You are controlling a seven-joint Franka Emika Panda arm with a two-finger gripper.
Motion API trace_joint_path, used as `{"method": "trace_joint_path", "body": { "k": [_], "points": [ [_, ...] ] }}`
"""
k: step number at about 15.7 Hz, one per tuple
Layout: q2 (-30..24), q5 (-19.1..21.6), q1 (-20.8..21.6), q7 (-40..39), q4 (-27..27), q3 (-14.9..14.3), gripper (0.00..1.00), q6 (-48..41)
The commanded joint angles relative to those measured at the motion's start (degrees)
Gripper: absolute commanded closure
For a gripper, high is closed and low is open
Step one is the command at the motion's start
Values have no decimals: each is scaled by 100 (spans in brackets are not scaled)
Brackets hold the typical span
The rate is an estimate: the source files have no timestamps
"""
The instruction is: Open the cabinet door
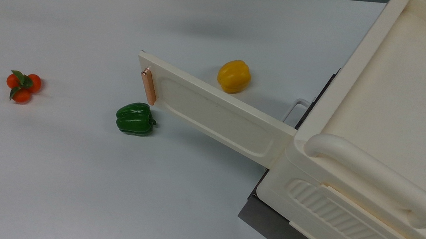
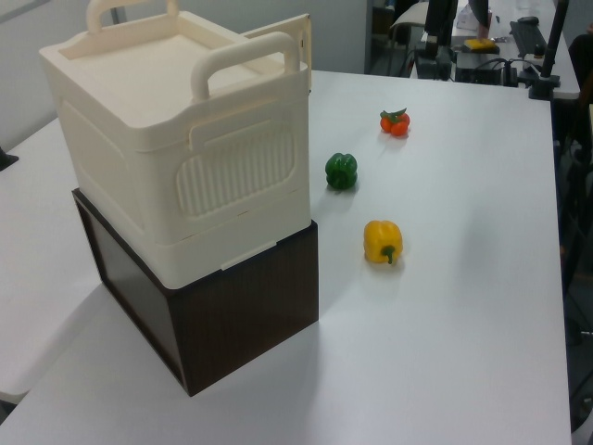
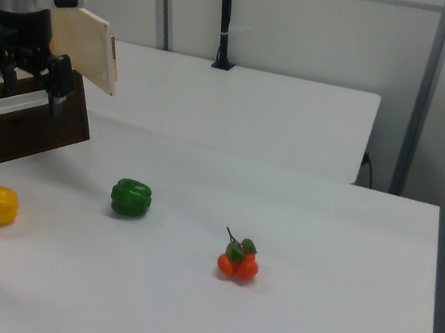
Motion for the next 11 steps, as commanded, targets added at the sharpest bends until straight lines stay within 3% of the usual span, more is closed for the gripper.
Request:
{"method": "trace_joint_path", "body": {
  "k": [1,11],
  "points": [
    [-181,-57,70,90,-289,-9,0,220],
    [-181,-101,70,107,-289,79,0,185]
  ]
}}
